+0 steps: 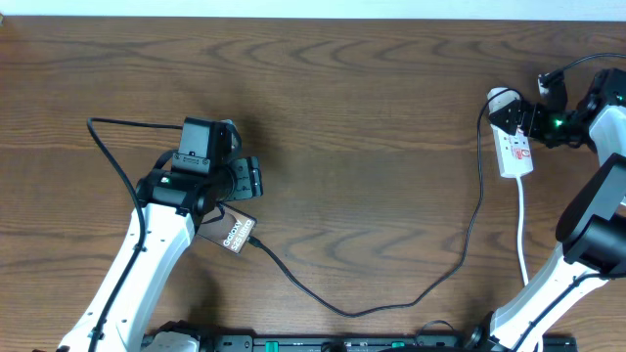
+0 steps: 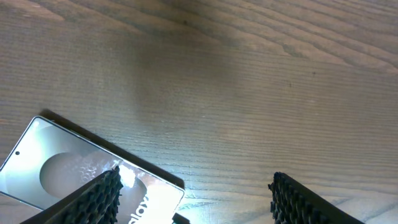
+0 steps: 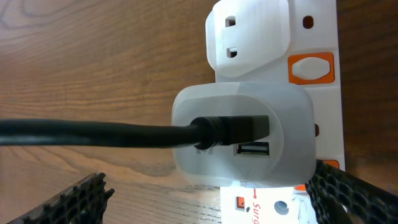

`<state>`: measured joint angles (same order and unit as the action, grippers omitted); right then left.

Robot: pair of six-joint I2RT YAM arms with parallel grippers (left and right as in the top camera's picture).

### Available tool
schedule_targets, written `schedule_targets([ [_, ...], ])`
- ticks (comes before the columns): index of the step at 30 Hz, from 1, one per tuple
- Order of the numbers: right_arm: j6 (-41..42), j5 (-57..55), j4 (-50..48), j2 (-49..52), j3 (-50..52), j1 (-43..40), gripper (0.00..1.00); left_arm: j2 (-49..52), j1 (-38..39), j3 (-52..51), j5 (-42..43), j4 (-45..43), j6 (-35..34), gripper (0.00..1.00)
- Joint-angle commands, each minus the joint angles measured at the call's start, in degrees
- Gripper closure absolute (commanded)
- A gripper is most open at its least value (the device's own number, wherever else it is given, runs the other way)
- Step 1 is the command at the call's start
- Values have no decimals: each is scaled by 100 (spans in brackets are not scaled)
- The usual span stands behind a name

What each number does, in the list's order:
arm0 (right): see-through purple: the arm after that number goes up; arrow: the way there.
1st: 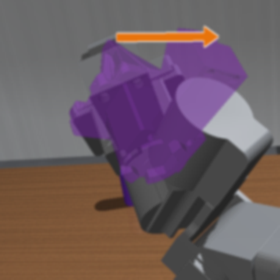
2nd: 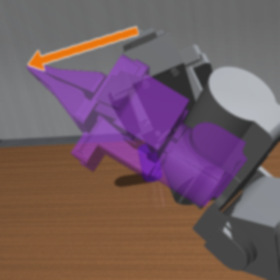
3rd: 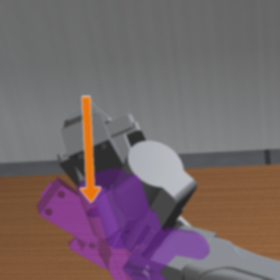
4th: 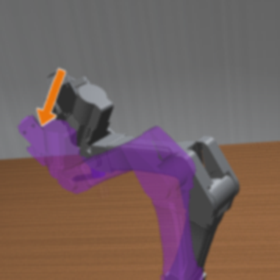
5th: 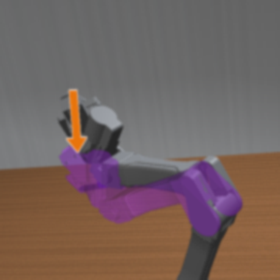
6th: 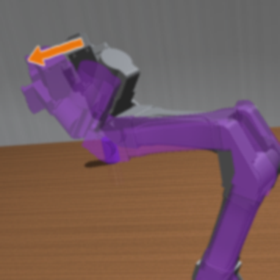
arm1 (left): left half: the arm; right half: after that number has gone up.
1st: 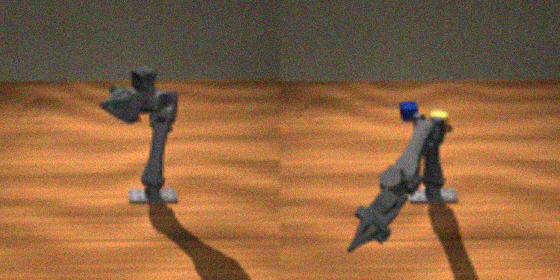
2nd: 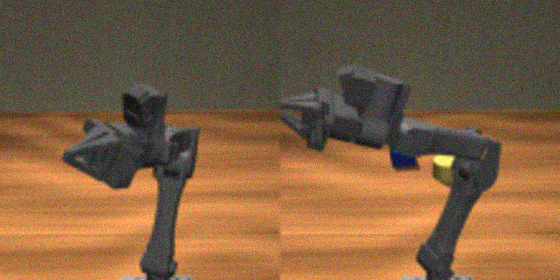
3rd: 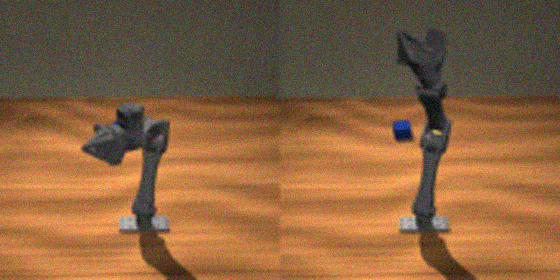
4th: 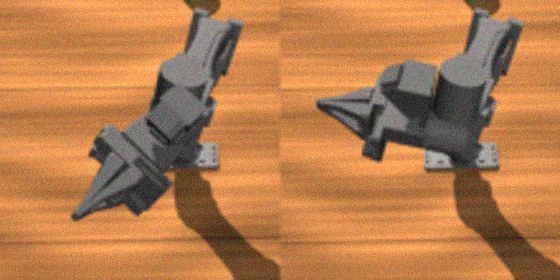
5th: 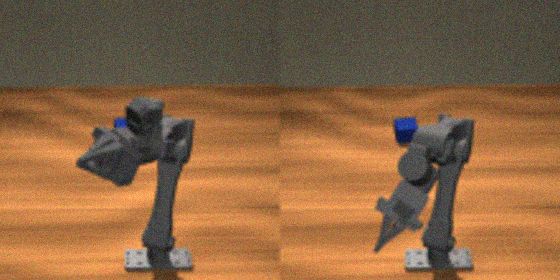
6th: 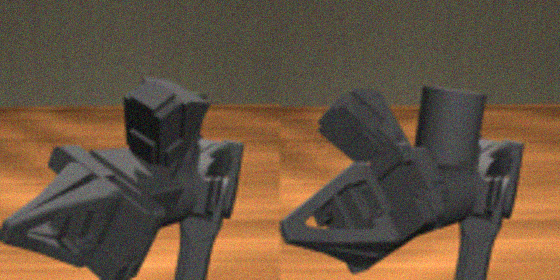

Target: Plug charger to phone and switch on socket

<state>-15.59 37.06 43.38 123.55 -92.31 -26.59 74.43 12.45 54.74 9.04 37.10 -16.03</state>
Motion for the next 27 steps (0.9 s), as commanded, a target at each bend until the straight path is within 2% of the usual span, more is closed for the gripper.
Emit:
schedule_targets([
  [1,48,229,-39,66,-68,142,1,0,17,83,-74,20,81,25],
  [17,188,767,188,590,-68,173,1,0,17,83,-72,107,81,25],
  [27,339,208,400,361,-221,-24,1,0,17,83,-72,146,81,25],
])
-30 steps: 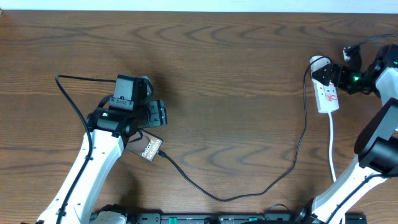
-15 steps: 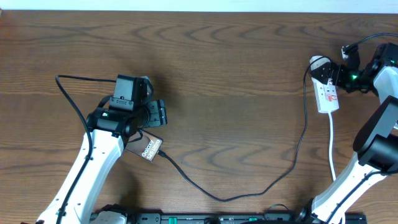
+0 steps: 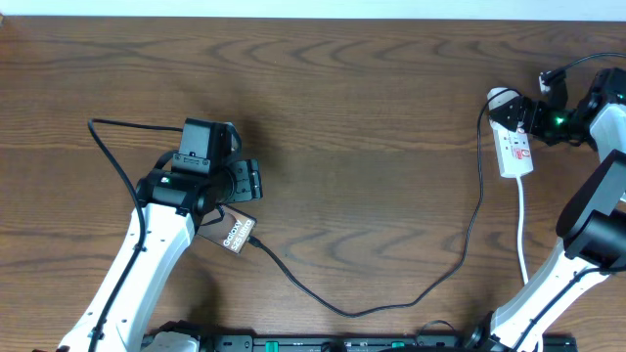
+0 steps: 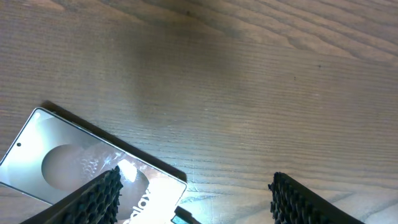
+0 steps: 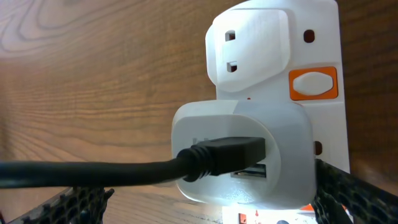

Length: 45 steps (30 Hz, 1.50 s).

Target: Plug charger to phone and switch on socket

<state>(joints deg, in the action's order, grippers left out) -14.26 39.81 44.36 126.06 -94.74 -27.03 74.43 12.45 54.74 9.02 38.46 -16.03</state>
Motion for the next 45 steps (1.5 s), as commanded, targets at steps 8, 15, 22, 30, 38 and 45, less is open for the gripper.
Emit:
schedule_targets([
  [8,201,-284,492,-72,-122,-31,1,0,17,83,-68,31,79,25],
  [15,197,-284,468,-70,-120,-20,1,0,17,83,-70,48,79,25],
  [22,175,-282,367,-70,-120,-17,1,0,17,83,-70,48,81,25],
  [30,177,-254,337,-70,-120,101,1,0,17,83,-70,52,81,25],
  [38,179,-260,258,-70,-120,271,1,0,17,83,-72,118,81,25],
  [45,181,-264,313,-70,-120,273,1,0,17,83,-72,122,81,25],
])
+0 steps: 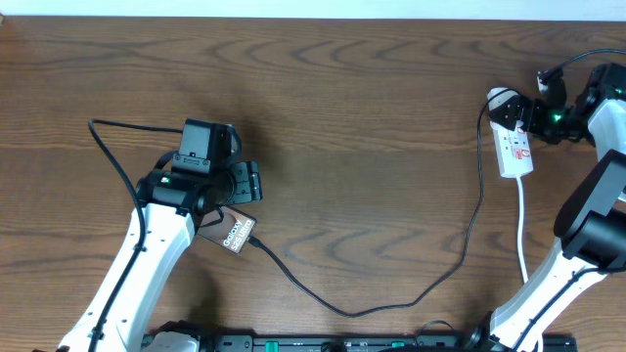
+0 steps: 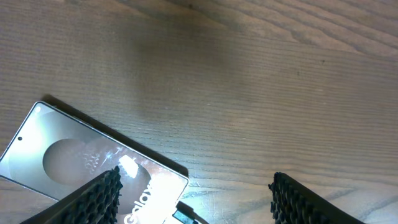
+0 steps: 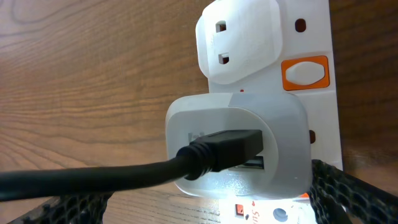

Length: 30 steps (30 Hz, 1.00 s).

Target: Plug charger to phone and switch on socket

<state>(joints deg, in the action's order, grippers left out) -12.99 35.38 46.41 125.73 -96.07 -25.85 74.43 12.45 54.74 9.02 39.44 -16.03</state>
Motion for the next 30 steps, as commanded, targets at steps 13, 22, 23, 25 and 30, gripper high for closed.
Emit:
schedule_targets([
  [13,118,181,247,-37,13,151,1,0,17,83,-70,39,81,25],
  [22,181,186,291,-37,17,153,1,0,17,83,-72,42,81,25],
  [23,181,184,289,-37,17,153,1,0,17,83,-72,42,81,25],
  [25,184,184,291,-37,20,153,1,0,17,83,-72,42,81,25],
  [30,184,186,286,-35,24,153,1,0,17,83,-72,42,81,25],
])
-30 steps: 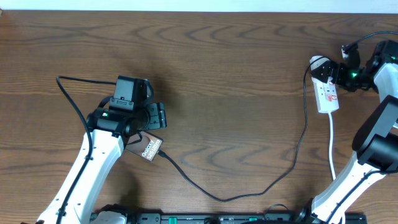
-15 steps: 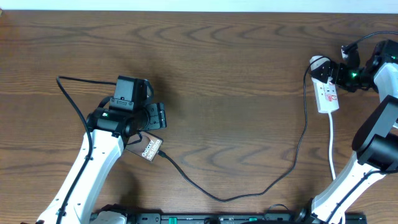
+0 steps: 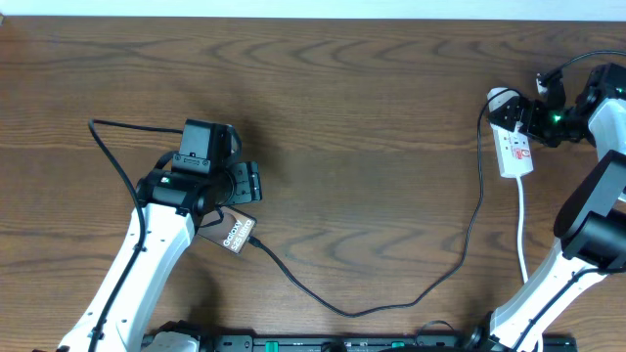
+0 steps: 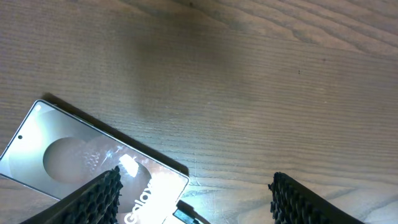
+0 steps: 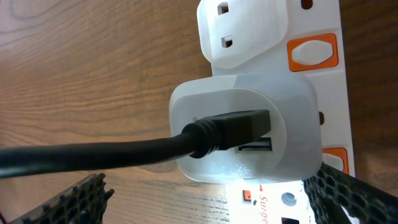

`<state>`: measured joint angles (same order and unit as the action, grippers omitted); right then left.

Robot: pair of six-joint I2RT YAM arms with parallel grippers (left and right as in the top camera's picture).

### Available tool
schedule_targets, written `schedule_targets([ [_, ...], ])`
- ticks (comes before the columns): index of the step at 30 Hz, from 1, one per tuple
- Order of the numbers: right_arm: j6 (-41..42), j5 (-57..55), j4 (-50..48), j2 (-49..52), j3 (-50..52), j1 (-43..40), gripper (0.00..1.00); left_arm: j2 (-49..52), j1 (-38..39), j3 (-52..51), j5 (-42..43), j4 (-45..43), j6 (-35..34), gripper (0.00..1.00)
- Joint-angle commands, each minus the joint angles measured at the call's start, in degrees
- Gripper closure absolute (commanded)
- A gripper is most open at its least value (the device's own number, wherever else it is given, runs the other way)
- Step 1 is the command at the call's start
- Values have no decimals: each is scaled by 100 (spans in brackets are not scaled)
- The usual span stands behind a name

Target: Plug charger to phone and switch on socket

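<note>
A Galaxy phone lies face up on the wooden table, with the black charger plug at its bottom end. My left gripper hovers open just over that end of the phone, holding nothing. The black cable runs across the table to a white adapter in the white power strip. The USB plug sits in the adapter. My right gripper is open around the adapter, one orange switch beyond it and another by the right finger.
A second white adapter occupies the strip's end socket. The strip's white lead trails toward the table's front edge on the right. A thin black wire loops off the left arm.
In the right wrist view the adapter and strip sit a little further right and lower, so the right gripper has shifted slightly. The left gripper, phone and cable have not moved.
Throughout, the cable was plugged into phone and adapter, with both grippers open. The left gripper showed slightly more of the phone at each moment. The right gripper stayed over the adapter, its view tilting and shifting by small amounts, and it is still there.
</note>
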<state>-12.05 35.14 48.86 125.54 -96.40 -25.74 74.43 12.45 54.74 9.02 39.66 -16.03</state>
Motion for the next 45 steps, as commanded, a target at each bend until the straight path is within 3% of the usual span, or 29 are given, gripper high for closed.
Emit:
schedule_targets([
  [1,87,210,42,-15,57,142,1,0,17,83,-72,20,81,25],
  [45,90,295,-195,103,289,190,1,0,17,83,-72,20,81,25],
])
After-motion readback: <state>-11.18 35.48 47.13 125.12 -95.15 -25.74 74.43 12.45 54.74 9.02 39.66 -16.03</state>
